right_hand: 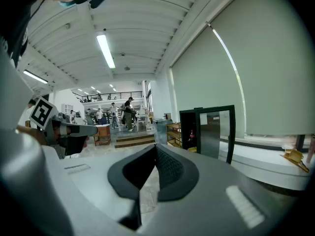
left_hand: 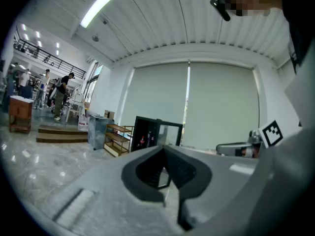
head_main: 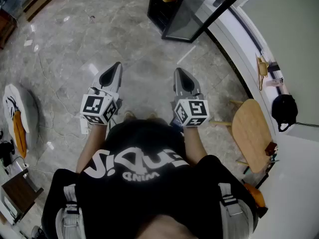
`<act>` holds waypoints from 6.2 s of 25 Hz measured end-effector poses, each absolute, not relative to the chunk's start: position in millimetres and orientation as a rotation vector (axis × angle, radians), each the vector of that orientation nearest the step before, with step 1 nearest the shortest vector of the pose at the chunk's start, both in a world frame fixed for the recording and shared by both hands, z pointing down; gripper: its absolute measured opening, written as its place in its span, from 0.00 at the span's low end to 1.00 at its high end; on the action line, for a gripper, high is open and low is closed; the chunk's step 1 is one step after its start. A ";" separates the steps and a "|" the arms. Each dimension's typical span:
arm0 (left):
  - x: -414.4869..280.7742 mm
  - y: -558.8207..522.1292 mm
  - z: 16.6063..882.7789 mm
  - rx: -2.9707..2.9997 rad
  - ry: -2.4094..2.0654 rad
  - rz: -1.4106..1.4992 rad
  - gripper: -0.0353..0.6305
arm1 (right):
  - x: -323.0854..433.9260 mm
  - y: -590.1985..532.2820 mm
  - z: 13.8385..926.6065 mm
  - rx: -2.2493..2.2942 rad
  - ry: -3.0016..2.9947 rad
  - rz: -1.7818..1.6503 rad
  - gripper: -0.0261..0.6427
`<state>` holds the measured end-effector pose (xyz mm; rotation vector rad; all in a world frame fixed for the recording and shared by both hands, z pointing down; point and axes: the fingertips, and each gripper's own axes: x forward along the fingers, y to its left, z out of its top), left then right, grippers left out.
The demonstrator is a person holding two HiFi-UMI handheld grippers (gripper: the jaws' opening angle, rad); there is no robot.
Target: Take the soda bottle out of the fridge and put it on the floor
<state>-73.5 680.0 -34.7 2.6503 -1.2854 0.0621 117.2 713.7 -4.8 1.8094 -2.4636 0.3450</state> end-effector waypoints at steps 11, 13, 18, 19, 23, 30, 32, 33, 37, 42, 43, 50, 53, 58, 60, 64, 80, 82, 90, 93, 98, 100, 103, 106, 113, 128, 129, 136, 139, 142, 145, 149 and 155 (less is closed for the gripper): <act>-96.0 668.2 -23.6 2.641 -1.214 0.059 0.06 | 92.3 710.6 -9.3 1.870 -2.457 0.325 0.04; -104.1 664.7 -19.1 2.651 -1.197 0.065 0.06 | 83.1 709.6 -9.9 1.893 -2.461 0.294 0.04; -113.5 647.6 -16.1 2.676 -1.183 0.064 0.06 | 67.9 704.6 -11.0 1.932 -2.464 0.261 0.04; -114.0 644.8 -15.9 2.686 -1.172 0.065 0.06 | 65.3 702.9 -10.2 1.937 -2.458 0.257 0.04; -116.7 626.7 -8.7 2.699 -1.147 0.072 0.06 | 60.5 687.6 -4.4 1.946 -2.454 0.261 0.04; -118.9 589.0 2.6 2.681 -1.135 0.078 0.06 | 65.0 645.8 10.8 1.976 -2.425 0.295 0.04; -117.6 574.9 6.2 2.675 -1.132 0.083 0.06 | 66.6 630.9 13.4 1.976 -2.426 0.306 0.04; -116.0 566.9 8.0 2.673 -1.130 0.085 0.06 | 68.3 622.7 14.7 1.975 -2.427 0.311 0.04; -100.4 527.2 12.2 2.670 -1.123 0.089 0.06 | 87.8 585.2 20.1 1.995 -2.404 0.320 0.04; -77.0 459.2 6.4 2.673 -1.140 0.088 0.06 | 118.1 518.9 22.5 2.001 -2.386 0.331 0.04; -72.4 443.3 2.8 2.672 -1.147 0.084 0.06 | 123.5 502.4 20.7 1.993 -2.389 0.333 0.04; -29.8 330.7 -20.0 2.666 -1.175 0.041 0.06 | 154.9 383.5 8.7 1.876 -2.435 0.345 0.04; -6.9 286.1 -26.7 2.676 -1.186 0.028 0.06 | 173.1 334.7 5.3 1.845 -2.452 0.344 0.04; 23.7 227.3 -33.4 2.689 -1.223 0.014 0.06 | 194.3 271.0 4.5 1.783 -2.485 0.343 0.04; 32.8 208.8 -34.8 2.704 -1.235 0.023 0.06 | 197.7 250.7 5.2 1.767 -2.492 0.346 0.04; 45.8 177.2 -32.7 2.716 -1.225 0.027 0.06 | 202.6 217.7 9.8 1.764 -2.491 0.349 0.04; 70.5 46.4 -12.9 2.816 -1.063 0.058 0.06 | 205.1 103.4 38.9 1.921 -2.415 0.405 0.04; 71.7 29.9 -7.8 2.818 -1.046 0.049 0.06 | 203.4 89.7 43.2 1.940 -2.405 0.405 0.04; 78.5 -32.9 31.6 2.843 -1.025 0.022 0.06 | 201.1 43.5 79.4 1.975 -2.386 0.354 0.04; 80.5 -52.8 57.6 2.842 -1.011 0.021 0.06 | 196.7 28.3 104.6 1.983 -2.379 0.352 0.04; 84.7 -75.6 100.8 2.838 -0.989 0.016 0.06 | 192.8 14.3 150.1 2.015 -2.364 0.375 0.04; 86.9 -82.7 115.5 2.843 -0.981 0.015 0.06 | 192.8 9.9 164.9 2.028 -2.361 0.375 0.04; 92.0 -92.0 134.4 2.848 -0.962 0.008 0.06 | 195.2 3.4 184.3 2.040 -2.355 0.368 0.04; 96.5 -99.8 150.7 2.849 -0.948 0.006 0.06 | 196.6 -1.0 202.1 2.049 -2.347 0.373 0.04; 107.9 -123.0 182.1 2.832 -0.931 0.045 0.19 | 195.3 -12.1 225.6 2.031 -2.340 0.377 0.04; 177.8 -186.7 227.1 2.873 -0.833 0.156 0.55 | 202.2 -26.2 244.9 2.020 -2.296 0.455 0.04; 182.9 -191.1 231.1 2.879 -0.830 0.167 0.54 | 203.0 -26.1 246.2 2.017 -2.293 0.458 0.04; 223.1 -228.0 260.2 2.912 -0.833 0.197 0.54 | 209.1 -31.1 250.7 2.066 -2.272 0.489 0.04; 240.8 -241.5 273.8 2.927 -0.833 0.221 0.54 | 211.9 -31.3 259.6 2.066 -2.260 0.513 0.04; 254.8 -255.7 288.5 2.928 -0.835 0.247 0.54 | 213.0 -32.4 268.6 2.051 -2.267 0.511 0.04; 269.3 -272.5 299.0 2.932 -0.834 0.263 0.54 | 211.5 -36.1 276.0 2.037 -2.270 0.522 0.04; 287.2 -294.8 305.7 2.947 -0.843 0.277 0.54 | 215.0 -35.2 286.6 2.045 -2.253 0.561 0.04; 316.4 -312.5 321.0 2.967 -0.836 0.331 0.54 | 224.7 -35.9 299.9 2.063 -2.233 0.591 0.04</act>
